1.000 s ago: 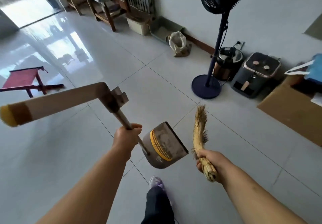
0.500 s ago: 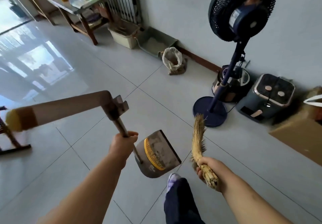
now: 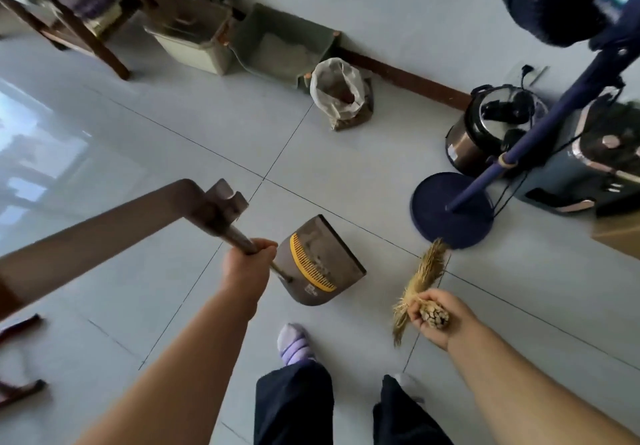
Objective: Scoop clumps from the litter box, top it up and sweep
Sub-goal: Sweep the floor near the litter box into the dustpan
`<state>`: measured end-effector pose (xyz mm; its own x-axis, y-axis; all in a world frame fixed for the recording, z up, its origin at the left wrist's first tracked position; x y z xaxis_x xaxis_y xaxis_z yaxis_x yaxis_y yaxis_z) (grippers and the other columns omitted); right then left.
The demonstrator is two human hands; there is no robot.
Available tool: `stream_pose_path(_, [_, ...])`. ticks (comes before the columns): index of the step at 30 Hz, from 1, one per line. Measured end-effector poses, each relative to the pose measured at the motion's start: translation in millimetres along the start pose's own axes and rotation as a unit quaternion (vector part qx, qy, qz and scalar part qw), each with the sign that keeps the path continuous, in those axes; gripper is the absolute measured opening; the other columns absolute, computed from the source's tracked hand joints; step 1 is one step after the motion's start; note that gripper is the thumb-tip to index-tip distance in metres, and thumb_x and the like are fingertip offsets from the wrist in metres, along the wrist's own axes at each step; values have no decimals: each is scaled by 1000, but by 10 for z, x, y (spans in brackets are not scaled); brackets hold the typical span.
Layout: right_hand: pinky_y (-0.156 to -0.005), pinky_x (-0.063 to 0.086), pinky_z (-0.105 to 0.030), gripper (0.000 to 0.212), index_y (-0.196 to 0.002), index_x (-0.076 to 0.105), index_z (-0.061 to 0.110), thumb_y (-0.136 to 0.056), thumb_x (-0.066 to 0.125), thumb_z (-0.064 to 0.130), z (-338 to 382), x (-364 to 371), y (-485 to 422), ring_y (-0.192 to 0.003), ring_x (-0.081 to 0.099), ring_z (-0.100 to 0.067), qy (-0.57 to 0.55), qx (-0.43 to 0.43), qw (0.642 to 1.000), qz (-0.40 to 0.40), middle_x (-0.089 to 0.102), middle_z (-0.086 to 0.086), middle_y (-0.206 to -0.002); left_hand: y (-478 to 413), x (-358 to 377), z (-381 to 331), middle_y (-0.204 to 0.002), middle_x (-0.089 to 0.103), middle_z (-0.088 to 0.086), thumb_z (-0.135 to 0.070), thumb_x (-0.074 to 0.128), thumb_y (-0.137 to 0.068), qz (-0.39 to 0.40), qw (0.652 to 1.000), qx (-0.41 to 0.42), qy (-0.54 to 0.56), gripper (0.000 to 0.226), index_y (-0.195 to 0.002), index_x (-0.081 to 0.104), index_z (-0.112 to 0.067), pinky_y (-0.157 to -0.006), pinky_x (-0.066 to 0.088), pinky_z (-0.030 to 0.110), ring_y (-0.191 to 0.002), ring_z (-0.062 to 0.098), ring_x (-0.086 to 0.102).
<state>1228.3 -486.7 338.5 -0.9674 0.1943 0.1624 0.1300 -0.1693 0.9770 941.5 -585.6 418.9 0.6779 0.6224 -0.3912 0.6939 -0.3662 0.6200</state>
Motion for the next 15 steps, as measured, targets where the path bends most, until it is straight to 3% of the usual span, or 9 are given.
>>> stream_pose_path(4, [-35, 44, -18, 9, -90, 43, 8, -91, 41, -1, 31, 461, -433, -58, 49, -16, -64, 20, 997, -46, 47, -12, -78, -646, -172, -258, -71, 55, 2, -5, 63, -90, 23, 1000, -1, -16, 17, -82, 70, -18, -66, 42, 31, -63, 18, 46])
stream_pose_path(7, [-32, 40, -14, 19, -78, 38, 9, -94, 36, 1, -42, 946, -721, -39, 47, -14, -30, 12, 997, -73, 41, -10, -75, -1065, -352, -446, -68, 52, 3, -7, 62, -91, 27, 999, -7, -22, 15, -85, 71, -17, -63, 43, 28, -60, 18, 45])
stream_pose_path(15, [-28, 38, -16, 21, -74, 34, 8, -94, 36, 2, -181, 1981, -970, -54, 39, -17, 110, 42, 989, -92, 39, -10, -67, -1791, -921, -712, -69, 51, 4, -5, 59, -89, -2, 1000, -17, -3, 18, -85, 71, -18, -72, 47, 33, -64, 19, 46])
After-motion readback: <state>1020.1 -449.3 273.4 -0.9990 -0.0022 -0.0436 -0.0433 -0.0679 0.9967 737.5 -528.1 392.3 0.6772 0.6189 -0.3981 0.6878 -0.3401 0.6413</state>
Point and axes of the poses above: each hand's wrist, its own y-axis away from the middle knuckle, its own x-axis out of the palm, z = x × y, the point moved 1 cm from there along -y, towards the middle knuckle
